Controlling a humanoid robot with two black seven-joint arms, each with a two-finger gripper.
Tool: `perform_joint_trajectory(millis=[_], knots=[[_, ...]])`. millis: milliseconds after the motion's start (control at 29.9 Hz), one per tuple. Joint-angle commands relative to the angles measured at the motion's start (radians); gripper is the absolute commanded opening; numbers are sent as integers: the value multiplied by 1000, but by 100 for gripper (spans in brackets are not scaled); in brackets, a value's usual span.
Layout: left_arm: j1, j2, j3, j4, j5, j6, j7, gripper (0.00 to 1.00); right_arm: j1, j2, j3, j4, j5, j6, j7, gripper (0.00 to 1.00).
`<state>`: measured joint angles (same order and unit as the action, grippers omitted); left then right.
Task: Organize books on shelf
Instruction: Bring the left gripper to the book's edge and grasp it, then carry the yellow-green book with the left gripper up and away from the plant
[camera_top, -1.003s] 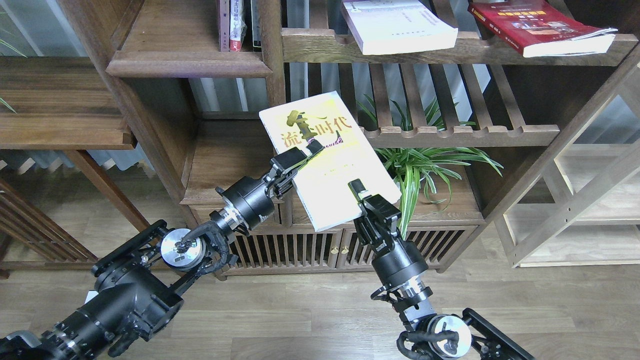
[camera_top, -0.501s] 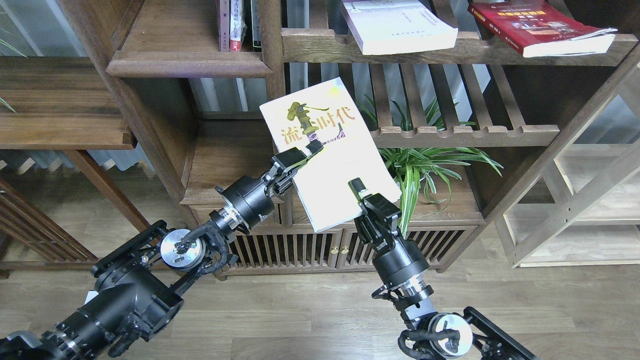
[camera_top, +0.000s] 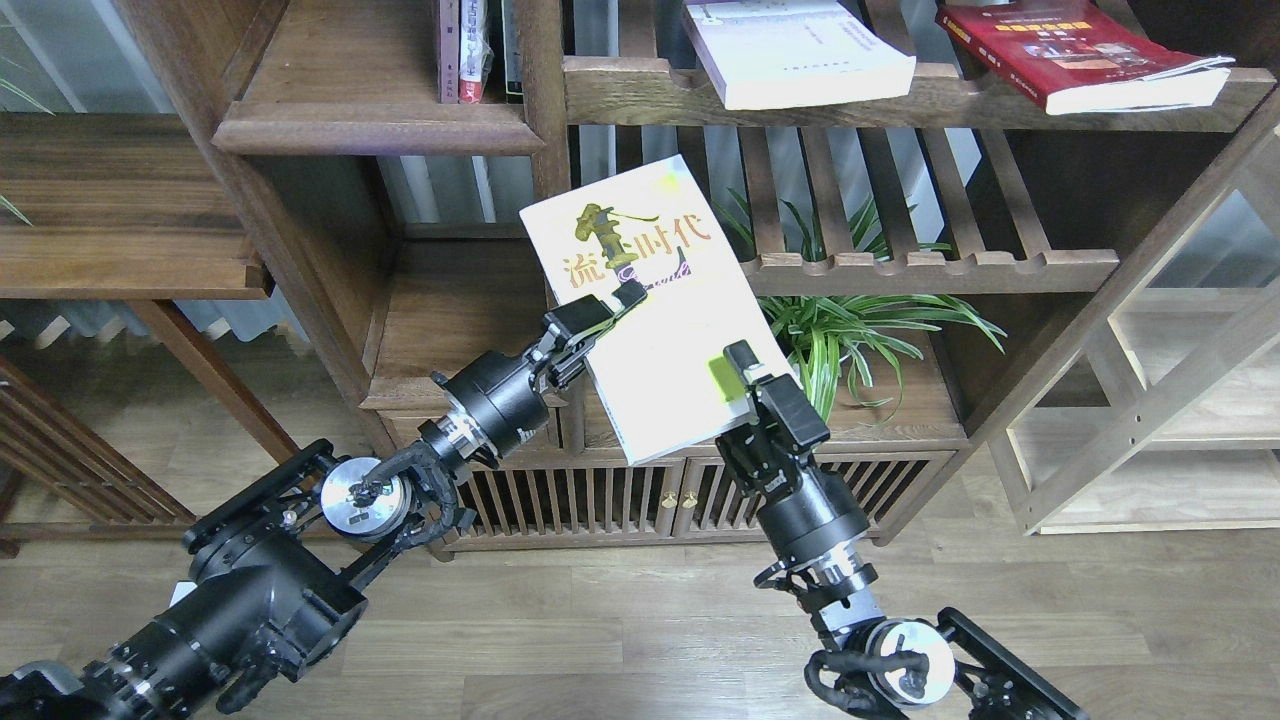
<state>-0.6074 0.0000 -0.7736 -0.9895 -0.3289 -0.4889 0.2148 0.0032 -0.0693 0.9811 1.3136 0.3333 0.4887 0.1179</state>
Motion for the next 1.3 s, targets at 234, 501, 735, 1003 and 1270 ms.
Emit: perform_joint_trajectory(millis=[234, 501, 735, 1003, 1270], knots=[[-2, 0, 7, -52, 95, 0, 3, 4, 11, -38, 91, -31, 0, 0, 0, 83], [-2, 121, -21, -164, 211, 0, 3, 4, 40, -84, 122, -65, 0, 0, 2, 83], [46, 245, -46, -320, 267, 0, -18, 2, 70, -86, 126, -129, -2, 0, 2, 83], [204, 314, -168, -550, 392, 0, -38, 1, 83, -89, 125, -172, -3, 0, 0, 83], [408, 314, -357, -712, 519, 0, -38, 0, 115, -93, 116, -198, -7, 0, 0, 83]])
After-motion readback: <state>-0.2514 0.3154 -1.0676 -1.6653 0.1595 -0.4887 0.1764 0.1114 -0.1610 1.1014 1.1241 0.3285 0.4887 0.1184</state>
